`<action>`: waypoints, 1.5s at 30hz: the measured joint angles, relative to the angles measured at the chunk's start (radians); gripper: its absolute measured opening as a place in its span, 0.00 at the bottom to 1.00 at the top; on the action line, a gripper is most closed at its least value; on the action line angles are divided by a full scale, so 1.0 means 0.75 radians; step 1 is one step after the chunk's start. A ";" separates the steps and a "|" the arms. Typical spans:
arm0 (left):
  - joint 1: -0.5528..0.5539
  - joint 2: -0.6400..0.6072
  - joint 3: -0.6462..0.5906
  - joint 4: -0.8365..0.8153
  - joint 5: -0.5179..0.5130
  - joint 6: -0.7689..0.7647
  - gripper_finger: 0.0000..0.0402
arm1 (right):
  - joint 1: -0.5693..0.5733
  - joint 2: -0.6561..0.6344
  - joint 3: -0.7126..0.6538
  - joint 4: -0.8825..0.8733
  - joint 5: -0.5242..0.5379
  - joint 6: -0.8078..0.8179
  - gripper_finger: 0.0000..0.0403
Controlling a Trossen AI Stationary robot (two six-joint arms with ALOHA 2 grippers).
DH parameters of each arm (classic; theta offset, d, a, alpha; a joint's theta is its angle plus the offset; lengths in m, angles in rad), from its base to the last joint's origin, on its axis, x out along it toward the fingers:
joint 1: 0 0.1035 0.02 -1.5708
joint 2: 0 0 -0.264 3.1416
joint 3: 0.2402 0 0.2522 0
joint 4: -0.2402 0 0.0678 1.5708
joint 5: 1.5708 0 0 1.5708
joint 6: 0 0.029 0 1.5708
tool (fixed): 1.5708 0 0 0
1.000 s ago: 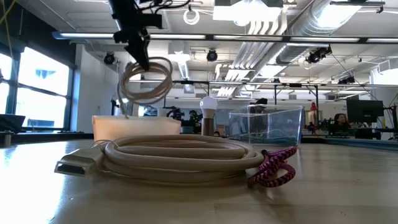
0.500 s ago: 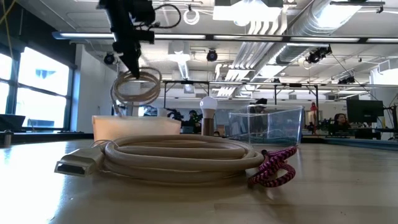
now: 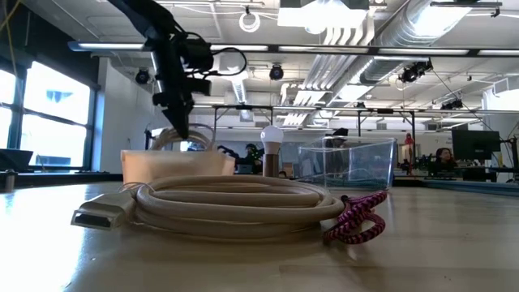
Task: Pick & Place USB Port
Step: Put the top light brown HDMI cable into the orange bin, then put the blue charger cable into the transparent bin
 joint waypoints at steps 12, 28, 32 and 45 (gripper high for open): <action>-0.138 0.024 0.000 0.045 -0.371 0.104 0.23 | -0.007 0.000 0.000 -0.014 -0.004 0.006 0.47; -0.219 0.010 -0.001 0.069 -0.466 0.144 0.55 | -0.061 -0.001 0.000 -0.077 -0.152 0.108 0.47; -0.219 -0.034 -0.001 0.051 -0.417 0.135 0.57 | -0.065 -0.001 0.000 -0.077 -0.286 0.108 0.47; -0.263 -0.313 0.000 0.026 0.312 0.093 0.57 | -0.226 -0.027 0.059 -0.427 -0.985 0.868 0.47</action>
